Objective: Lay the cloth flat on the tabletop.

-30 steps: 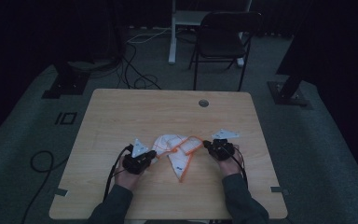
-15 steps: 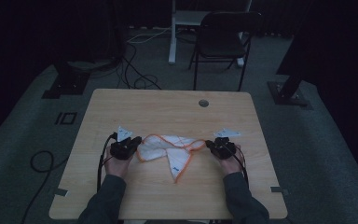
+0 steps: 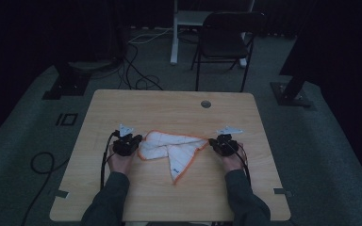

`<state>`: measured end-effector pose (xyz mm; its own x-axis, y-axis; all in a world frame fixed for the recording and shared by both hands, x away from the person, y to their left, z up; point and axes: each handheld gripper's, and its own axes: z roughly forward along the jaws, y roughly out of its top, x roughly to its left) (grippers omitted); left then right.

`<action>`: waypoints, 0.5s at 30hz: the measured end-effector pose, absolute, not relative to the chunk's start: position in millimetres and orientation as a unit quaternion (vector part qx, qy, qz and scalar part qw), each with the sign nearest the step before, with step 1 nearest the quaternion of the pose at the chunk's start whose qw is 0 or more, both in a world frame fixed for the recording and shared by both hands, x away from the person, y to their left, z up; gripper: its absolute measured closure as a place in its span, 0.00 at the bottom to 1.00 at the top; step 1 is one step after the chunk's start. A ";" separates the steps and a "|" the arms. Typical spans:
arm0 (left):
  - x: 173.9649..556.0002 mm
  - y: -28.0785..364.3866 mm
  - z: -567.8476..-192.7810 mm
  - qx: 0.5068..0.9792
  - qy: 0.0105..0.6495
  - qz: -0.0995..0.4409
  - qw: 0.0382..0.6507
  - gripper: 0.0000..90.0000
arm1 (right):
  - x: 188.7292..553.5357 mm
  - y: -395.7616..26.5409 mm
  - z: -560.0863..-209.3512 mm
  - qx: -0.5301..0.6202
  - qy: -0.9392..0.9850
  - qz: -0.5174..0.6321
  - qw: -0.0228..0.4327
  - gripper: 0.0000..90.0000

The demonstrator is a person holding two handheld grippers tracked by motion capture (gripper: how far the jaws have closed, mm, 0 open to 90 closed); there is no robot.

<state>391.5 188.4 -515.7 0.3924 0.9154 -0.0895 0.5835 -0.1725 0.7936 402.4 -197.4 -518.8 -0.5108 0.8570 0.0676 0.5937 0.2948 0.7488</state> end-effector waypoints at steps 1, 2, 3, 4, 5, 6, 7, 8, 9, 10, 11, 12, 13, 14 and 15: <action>393.2 187.7 -516.0 0.732 0.513 0.211 0.395 0.98 | 404.0 -196.7 -518.0 0.463 0.784 0.373 0.177 0.98; 396.1 187.1 -515.5 0.730 0.517 0.210 0.394 0.97 | 405.4 -196.1 -517.2 0.465 0.783 0.372 0.177 0.98; 396.1 187.1 -515.5 0.730 0.517 0.210 0.394 0.96 | 405.4 -196.1 -517.2 0.465 0.783 0.372 0.177 0.98; 397.6 186.6 -514.2 0.726 0.522 0.213 0.394 0.95 | 407.9 -195.6 -516.0 0.469 0.781 0.372 0.179 0.92; 397.6 186.6 -514.2 0.726 0.522 0.213 0.394 0.90 | 407.9 -195.6 -516.0 0.469 0.781 0.372 0.179 0.92; 398.0 187.1 -512.3 0.722 0.523 0.214 0.400 0.85 | 408.3 -195.7 -514.6 0.473 0.778 0.373 0.180 0.87; 398.0 187.1 -512.3 0.722 0.523 0.214 0.400 0.82 | 407.8 -195.8 -514.2 0.474 0.777 0.372 0.181 0.84; 396.9 187.9 -509.9 0.720 0.522 0.215 0.403 0.81 | 406.7 -195.8 -513.5 0.473 0.778 0.372 0.182 0.83; 396.9 187.9 -509.9 0.720 0.522 0.215 0.403 0.79 | 405.1 -195.8 -512.9 0.471 0.779 0.371 0.185 0.82; 395.8 187.9 -508.8 0.720 0.521 0.217 0.403 0.79 | 405.1 -195.8 -512.9 0.471 0.779 0.371 0.185 0.82; 394.6 188.2 -507.7 0.721 0.520 0.218 0.402 0.78 | 403.0 -195.1 -512.1 0.469 0.779 0.370 0.190 0.80; 393.2 188.4 -506.6 0.722 0.518 0.218 0.403 0.77 | 401.1 -194.6 -511.3 0.466 0.781 0.367 0.196 0.78; 393.2 188.4 -506.6 0.722 0.518 0.218 0.403 0.76 | 401.1 -194.6 -511.3 0.466 0.781 0.367 0.196 0.78; 386.8 187.5 -503.9 0.727 0.509 0.216 0.407 0.76 | 396.8 -193.5 -508.0 0.464 0.780 0.364 0.209 0.75; 384.0 186.7 -503.2 0.731 0.504 0.214 0.408 0.75 | 395.5 -193.4 -506.4 0.463 0.779 0.367 0.211 0.74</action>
<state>384.0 186.7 -503.2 0.4007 0.9110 -0.0978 0.5608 -0.1595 0.8124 395.5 -193.4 -506.4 -0.4833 0.8754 0.0109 0.5665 0.3032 0.7662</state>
